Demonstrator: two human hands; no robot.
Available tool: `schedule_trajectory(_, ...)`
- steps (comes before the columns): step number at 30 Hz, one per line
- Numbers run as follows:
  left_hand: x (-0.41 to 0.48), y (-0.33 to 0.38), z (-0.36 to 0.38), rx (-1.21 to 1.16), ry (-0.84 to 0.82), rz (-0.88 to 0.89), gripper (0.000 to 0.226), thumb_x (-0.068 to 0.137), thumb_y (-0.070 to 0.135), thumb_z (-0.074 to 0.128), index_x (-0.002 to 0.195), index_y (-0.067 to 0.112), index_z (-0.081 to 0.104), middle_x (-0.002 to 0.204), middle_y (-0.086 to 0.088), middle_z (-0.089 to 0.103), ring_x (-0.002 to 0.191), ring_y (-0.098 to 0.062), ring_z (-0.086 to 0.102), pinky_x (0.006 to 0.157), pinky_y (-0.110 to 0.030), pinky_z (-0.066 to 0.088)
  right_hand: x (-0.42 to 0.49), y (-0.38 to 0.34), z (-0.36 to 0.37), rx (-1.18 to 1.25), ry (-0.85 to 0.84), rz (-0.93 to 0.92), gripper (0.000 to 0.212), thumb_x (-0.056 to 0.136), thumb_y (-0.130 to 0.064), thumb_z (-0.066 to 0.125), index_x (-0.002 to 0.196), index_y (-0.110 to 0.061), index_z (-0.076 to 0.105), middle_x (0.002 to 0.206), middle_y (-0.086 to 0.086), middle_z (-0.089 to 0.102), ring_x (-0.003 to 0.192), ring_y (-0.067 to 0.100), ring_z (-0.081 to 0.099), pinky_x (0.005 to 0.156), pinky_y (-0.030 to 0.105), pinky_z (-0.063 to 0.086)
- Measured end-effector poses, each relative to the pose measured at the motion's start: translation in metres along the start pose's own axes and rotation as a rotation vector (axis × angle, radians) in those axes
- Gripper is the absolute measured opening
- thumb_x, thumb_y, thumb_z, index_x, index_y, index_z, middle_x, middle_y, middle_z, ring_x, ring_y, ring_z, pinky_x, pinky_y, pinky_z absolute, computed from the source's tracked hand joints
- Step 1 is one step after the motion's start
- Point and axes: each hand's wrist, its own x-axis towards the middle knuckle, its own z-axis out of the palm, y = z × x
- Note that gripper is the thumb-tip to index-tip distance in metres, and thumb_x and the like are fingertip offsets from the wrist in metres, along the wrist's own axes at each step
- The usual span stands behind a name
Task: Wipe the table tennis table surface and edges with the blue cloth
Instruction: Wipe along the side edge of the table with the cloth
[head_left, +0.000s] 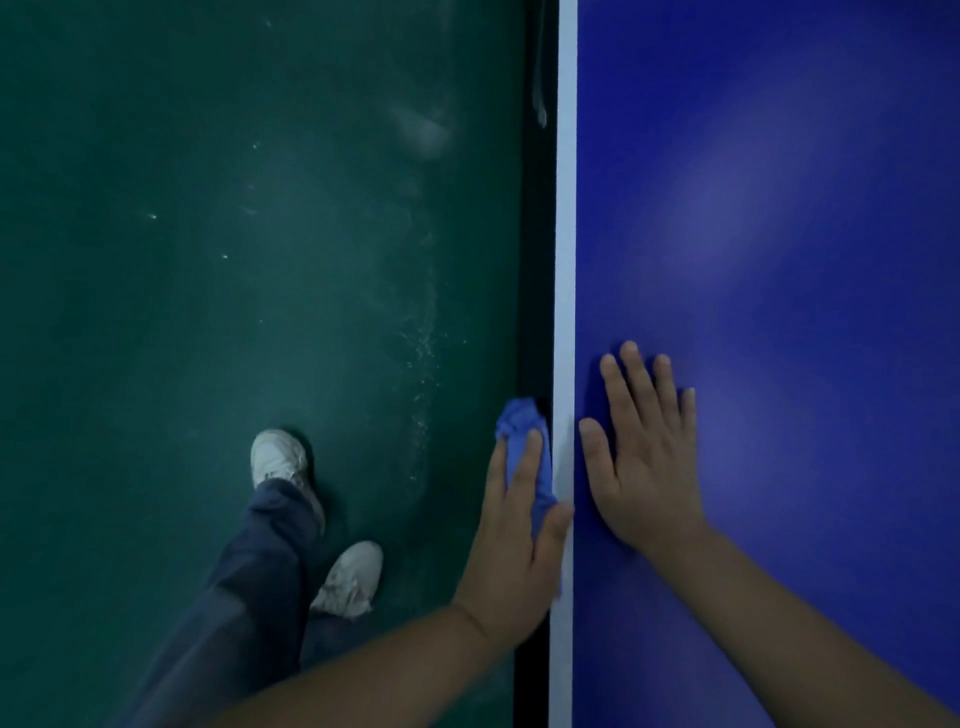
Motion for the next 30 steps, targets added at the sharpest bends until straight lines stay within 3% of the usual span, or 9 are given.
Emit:
schedule_trajectory(3,0.044,0.011,-0.011,-0.016,-0.021,0.003,0.065,0.105,0.04,0.043,0.156,0.041,0.003,0.169,0.008,-0.005,0.154,-0.006,-0.007,0.127,-0.038,0.009,0.019,0.002,-0.001,0.033,-0.016,0.002,0.071,0.104,-0.052,0.022,0.16,-0.011,0.012,0.169,0.002,0.006,0.156,0.02,-0.002,0.126,0.042,0.0)
schedule_trajectory(6,0.126,0.029,-0.024,-0.021,0.039,-0.014,0.064,0.107,0.027,0.045,0.16,0.026,0.009,0.169,-0.003,-0.002,0.155,-0.011,-0.003,0.124,-0.029,0.006,0.07,0.004,-0.005,0.031,-0.03,0.028,0.074,0.102,-0.053,0.017,0.159,-0.008,0.006,0.168,0.004,-0.001,0.155,0.016,-0.007,0.124,0.031,-0.007)
schedule_trajectory(10,0.23,0.061,-0.044,-0.013,0.131,0.008,0.062,0.106,0.017,0.048,0.16,0.014,0.018,0.167,-0.012,0.009,0.152,-0.016,0.013,0.121,-0.022,0.012,0.16,0.015,-0.017,0.0,-0.056,0.029,0.076,0.1,-0.055,0.011,0.16,-0.008,0.0,0.169,0.006,-0.005,0.155,0.018,-0.009,0.122,0.03,-0.011)
schedule_trajectory(14,0.203,0.058,-0.039,-0.021,0.09,0.005,0.064,0.107,0.023,0.045,0.161,0.022,0.01,0.169,0.0,-0.002,0.154,-0.006,-0.001,0.115,-0.006,0.0,0.209,0.015,-0.025,-0.069,-0.08,0.03,0.077,0.1,-0.055,0.007,0.159,-0.007,-0.004,0.168,0.007,-0.009,0.155,0.018,-0.011,0.124,0.036,-0.011)
schedule_trajectory(18,0.124,0.035,-0.03,-0.107,-0.021,-0.043,0.065,0.107,0.036,0.042,0.159,0.041,0.003,0.167,0.017,-0.013,0.151,0.004,-0.009,0.118,-0.008,0.001,0.21,0.013,-0.027,-0.114,-0.08,0.021,0.076,0.101,-0.054,0.006,0.159,-0.005,-0.002,0.168,0.008,-0.007,0.155,0.02,-0.01,0.125,0.039,-0.008)
schedule_trajectory(20,0.127,0.038,-0.029,-0.112,-0.02,-0.062,0.063,0.107,0.038,0.04,0.159,0.04,0.005,0.167,0.016,-0.013,0.151,0.003,-0.009,0.119,-0.01,0.001,0.211,0.014,-0.028,-0.106,-0.071,0.012,0.076,0.102,-0.053,0.009,0.159,-0.003,0.0,0.168,0.009,-0.004,0.155,0.021,-0.008,0.125,0.04,-0.007)
schedule_trajectory(26,0.275,0.071,-0.053,-0.044,0.074,-0.024,0.061,0.107,0.023,0.044,0.16,0.021,0.013,0.168,-0.009,-0.003,0.155,-0.013,-0.001,0.124,-0.026,0.004,0.219,0.018,-0.033,-0.106,-0.082,-0.035,0.076,0.102,-0.053,0.018,0.159,-0.004,0.008,0.168,0.009,0.002,0.155,0.023,-0.003,0.125,0.044,-0.003)
schedule_trajectory(30,0.318,0.085,-0.061,-0.069,0.144,0.005,0.061,0.107,0.021,0.047,0.16,0.016,0.018,0.168,-0.009,0.004,0.153,-0.011,0.007,0.121,-0.022,0.009,0.271,0.023,-0.04,-0.086,-0.067,-0.017,0.076,0.101,-0.056,0.016,0.16,-0.008,0.008,0.169,0.005,0.002,0.155,0.022,-0.003,0.125,0.049,-0.001)
